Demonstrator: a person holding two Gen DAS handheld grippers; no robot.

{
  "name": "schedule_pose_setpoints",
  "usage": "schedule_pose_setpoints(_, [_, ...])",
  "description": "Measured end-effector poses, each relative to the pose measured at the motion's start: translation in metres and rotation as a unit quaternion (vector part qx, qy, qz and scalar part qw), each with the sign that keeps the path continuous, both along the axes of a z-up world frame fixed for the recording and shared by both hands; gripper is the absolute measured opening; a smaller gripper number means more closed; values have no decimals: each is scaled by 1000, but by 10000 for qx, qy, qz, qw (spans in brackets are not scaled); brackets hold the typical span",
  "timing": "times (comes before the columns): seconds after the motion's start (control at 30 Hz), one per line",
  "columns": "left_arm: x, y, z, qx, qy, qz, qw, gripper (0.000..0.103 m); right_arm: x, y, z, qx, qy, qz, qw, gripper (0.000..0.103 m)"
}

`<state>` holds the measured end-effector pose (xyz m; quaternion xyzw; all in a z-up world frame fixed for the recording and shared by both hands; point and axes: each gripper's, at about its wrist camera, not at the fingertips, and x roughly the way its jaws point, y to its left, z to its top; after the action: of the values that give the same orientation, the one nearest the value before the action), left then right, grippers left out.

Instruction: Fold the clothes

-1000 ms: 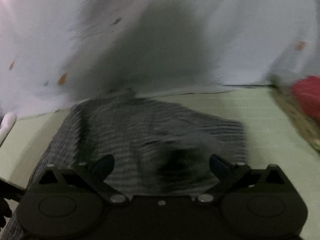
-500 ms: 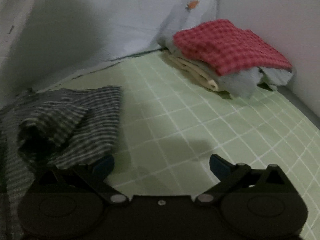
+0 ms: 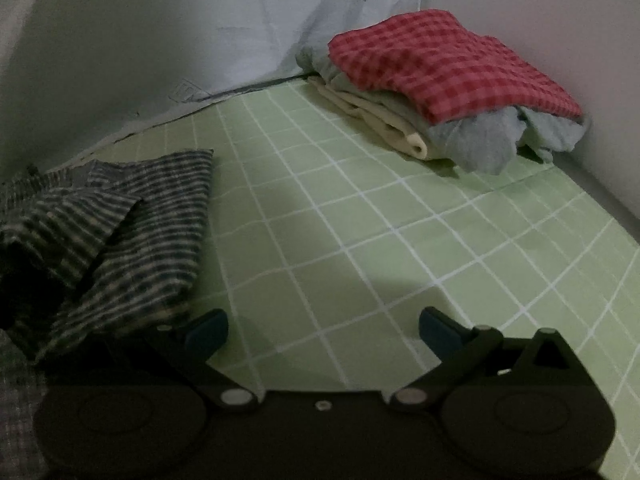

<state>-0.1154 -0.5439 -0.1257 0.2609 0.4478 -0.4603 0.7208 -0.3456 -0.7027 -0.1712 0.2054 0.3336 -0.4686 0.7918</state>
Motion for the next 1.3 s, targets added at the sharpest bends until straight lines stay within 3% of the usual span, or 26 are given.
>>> schedule_pose_setpoints(0.03, [0, -1, -1, -78, 1, -2, 10000, 98, 0, 0, 0, -11, 1, 1, 10000, 103])
schedule_pose_setpoints(0.1, [2, -3, -2, -227, 21, 17, 9997, 76, 1, 0, -1, -24, 1, 6, 10000, 103])
schedule_pose_setpoints(0.13, [3, -4, -3, -296, 48, 50, 9995, 70, 1, 0, -1, -24, 3, 9, 10000, 103])
schedule_pose_setpoints(0.17, [5, -5, -4, -364, 76, 84, 9993, 54, 1, -1, -1, -19, 6, 16, 10000, 103])
schedule_pose_setpoints(0.2, [6, -6, -4, -432, 103, 117, 9989, 26, 1, -1, 0, -3, 17, 28, 10000, 103])
schedule_pose_setpoints(0.23, [8, -7, -5, -466, 92, 166, 9987, 10, 1, -1, 0, 14, 28, 41, 10000, 103])
schedule_pose_setpoints(0.27, [9, -5, -3, -521, 70, 215, 9984, 5, 1, -1, 1, 32, 39, 54, 10000, 103])
schedule_pose_setpoints(0.37, [13, 5, 12, -855, 15, 311, 9959, 5, 3, 4, 3, 53, 96, 136, 9998, 103])
schedule_pose_setpoints(0.63, [26, 46, 67, -1498, -631, 698, 9842, 4, 11, 39, 22, -115, -23, 538, 9985, 103])
schedule_pose_setpoints(0.97, [82, 130, 134, -2321, -1267, 1588, 9512, 4, 35, 105, 48, -404, -93, 1205, 9918, 103])
schedule_pose_setpoints(1.13, [126, 182, 139, -2353, -1383, 2171, 9372, 4, 47, 139, 54, -537, 117, 1352, 9893, 103])
schedule_pose_setpoints(1.3, [177, 234, 113, -2095, -1093, 2900, 9274, 5, 55, 164, 53, -531, 354, 1308, 9893, 103])
